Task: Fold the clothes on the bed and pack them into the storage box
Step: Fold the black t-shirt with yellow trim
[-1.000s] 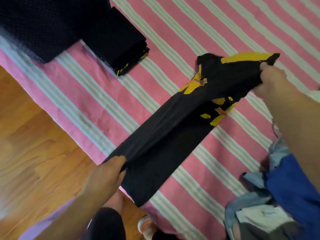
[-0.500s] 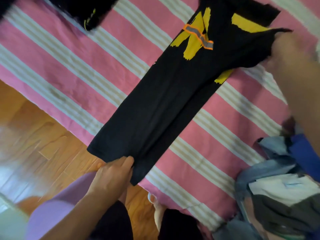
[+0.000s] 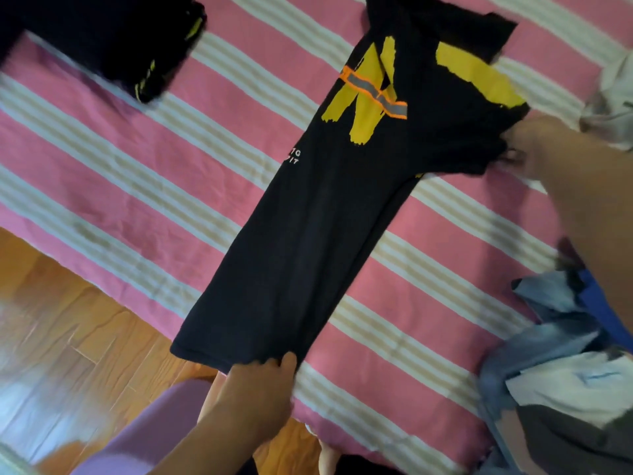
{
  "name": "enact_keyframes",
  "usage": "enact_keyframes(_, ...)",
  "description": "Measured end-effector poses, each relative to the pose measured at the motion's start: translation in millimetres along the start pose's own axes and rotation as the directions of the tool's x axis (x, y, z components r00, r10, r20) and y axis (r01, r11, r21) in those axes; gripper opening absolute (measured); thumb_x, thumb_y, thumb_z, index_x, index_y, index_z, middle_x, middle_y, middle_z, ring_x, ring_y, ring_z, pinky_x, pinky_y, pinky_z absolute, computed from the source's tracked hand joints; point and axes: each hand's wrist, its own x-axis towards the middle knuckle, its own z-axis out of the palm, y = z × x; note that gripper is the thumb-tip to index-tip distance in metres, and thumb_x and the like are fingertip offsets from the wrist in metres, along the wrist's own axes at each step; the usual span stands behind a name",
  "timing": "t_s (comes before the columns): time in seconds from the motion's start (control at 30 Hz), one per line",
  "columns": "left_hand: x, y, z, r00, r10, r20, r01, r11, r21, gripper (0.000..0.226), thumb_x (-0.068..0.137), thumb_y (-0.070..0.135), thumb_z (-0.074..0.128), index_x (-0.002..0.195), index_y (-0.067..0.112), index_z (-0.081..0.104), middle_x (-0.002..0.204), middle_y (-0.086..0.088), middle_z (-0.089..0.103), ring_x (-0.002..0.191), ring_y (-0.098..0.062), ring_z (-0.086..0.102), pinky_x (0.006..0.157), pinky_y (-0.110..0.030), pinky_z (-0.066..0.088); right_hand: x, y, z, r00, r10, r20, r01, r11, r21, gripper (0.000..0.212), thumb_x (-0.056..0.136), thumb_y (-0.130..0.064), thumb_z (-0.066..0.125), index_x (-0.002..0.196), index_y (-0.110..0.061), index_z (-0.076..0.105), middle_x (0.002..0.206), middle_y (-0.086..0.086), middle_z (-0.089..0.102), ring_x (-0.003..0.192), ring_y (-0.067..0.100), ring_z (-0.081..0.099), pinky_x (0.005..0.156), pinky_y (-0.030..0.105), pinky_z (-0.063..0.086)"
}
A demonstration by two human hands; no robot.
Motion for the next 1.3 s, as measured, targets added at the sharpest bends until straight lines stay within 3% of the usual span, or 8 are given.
enact_keyframes(0.1, 19, -6, -79, 1.0, 0.009, 0.029, -0.008, 1.0, -0.02, 0.037, 0.097, 0.053, 0.046, 0.113, 0.022, 0.056, 0.114, -0.002, 0.064, 0.105, -0.029, 0.064, 0.078, -0.038, 0.044, 0, -15, -7, 0.998, 0.048, 0.03, -0.052, 0.985, 0.167, 0.006, 0.1, -0.024, 0.051, 0.102, -0.022, 0.056, 0.097, -0.002, 0.062, 0.073, 0.011, 0.062, 0.043, 0.025, 0.052)
enact_keyframes(0.17, 59, -12, -135, 0.941, 0.041, -0.336, -0.072, 0.994, -0.08, 0.029, 0.101, 0.046, 0.045, 0.108, 0.022, 0.059, 0.106, 0.001, 0.062, 0.102, -0.024, 0.063, 0.078, -0.036, 0.048, 4, -26, -8, 0.996, 0.072, 0.059, -0.084, 0.966, 0.244, 0.016, 0.101, -0.031, 0.053, 0.089, -0.021, 0.056, 0.088, 0.0, 0.06, 0.07, 0.016, 0.061, 0.034, 0.029, 0.05)
enact_keyframes(0.33, 209, -28, -253, 0.469, 0.198, -0.861, -0.253, 0.964, 0.084, 0.043, 0.099, 0.035, 0.051, 0.133, 0.009, 0.056, 0.135, -0.008, 0.054, 0.13, -0.028, 0.046, 0.11, -0.044, 0.041, 39, -29, 2, 0.979, 0.134, 0.15, -0.181, 0.915, 0.361, 0.016, 0.101, -0.029, 0.056, 0.091, -0.018, 0.061, 0.083, 0.005, 0.069, 0.069, 0.025, 0.068, 0.055, 0.034, 0.054)
enact_keyframes(0.53, 282, -35, -308, 0.598, 0.198, -0.777, -0.125, 0.98, 0.154, 0.067, 0.101, 0.06, 0.011, 0.162, 0.033, 0.003, 0.17, -0.002, 0.006, 0.155, -0.025, 0.005, 0.125, -0.045, 0.014, 74, 54, 5, 0.724, -0.201, -0.66, 0.401, 0.901, 0.166, 0.028, 0.089, -0.034, 0.066, 0.106, -0.013, 0.066, 0.104, 0.009, 0.068, 0.095, 0.028, 0.064, 0.081, 0.04, 0.049)
enact_keyframes(0.77, 306, -6, -420, 0.626, 0.215, -0.75, 0.17, 0.9, 0.4, 0.064, 0.101, 0.063, 0.008, 0.16, 0.039, 0.001, 0.144, -0.012, 0.036, 0.121, -0.031, 0.046, 0.095, -0.044, 0.042, 75, 58, 4, 0.877, -0.169, -0.45, 0.389, 0.799, 0.459, 0.008, 0.092, -0.023, 0.069, 0.09, -0.015, 0.07, 0.092, 0.004, 0.073, 0.092, 0.03, 0.068, 0.083, 0.046, 0.055)
enact_keyframes(1.13, 344, 27, -424, 0.807, 0.084, -0.584, 0.068, 0.97, 0.234, 0.095, 0.087, 0.086, 0.01, 0.157, 0.03, -0.022, 0.166, -0.005, -0.026, 0.151, -0.034, -0.026, 0.124, -0.052, -0.01, 68, 60, -9, 0.945, -0.272, -0.182, 0.327, 0.765, 0.555, 0.015, 0.102, -0.016, 0.052, 0.101, -0.016, 0.067, 0.1, 0.007, 0.076, 0.087, 0.02, 0.073, 0.069, 0.034, 0.061)
enact_keyframes(1.2, 325, 39, -415, 0.72, 0.07, -0.69, 0.089, 0.977, 0.192, 0.087, 0.096, 0.074, 0.026, 0.162, 0.025, -0.002, 0.169, -0.012, -0.012, 0.154, -0.04, -0.014, 0.124, -0.055, -0.003, 67, 50, -7, 0.922, -0.288, -0.259, 0.373, 0.84, 0.393, 0.022, 0.107, -0.024, 0.045, 0.097, -0.021, 0.064, 0.103, 0.007, 0.073, 0.095, 0.026, 0.069, 0.081, 0.043, 0.056)
enact_keyframes(1.3, 276, 64, -366, 0.33, 0.35, -0.877, -0.25, 0.928, 0.276, 0.042, 0.091, 0.039, 0.057, 0.128, 0.018, 0.055, 0.136, -0.013, 0.049, 0.124, -0.037, 0.046, 0.099, -0.048, 0.042, 61, 39, -5, 0.919, -0.288, -0.271, 0.366, 0.877, 0.312, 0.025, 0.108, -0.026, 0.041, 0.094, -0.023, 0.062, 0.099, 0.003, 0.071, 0.097, 0.029, 0.067, 0.079, 0.04, 0.052)
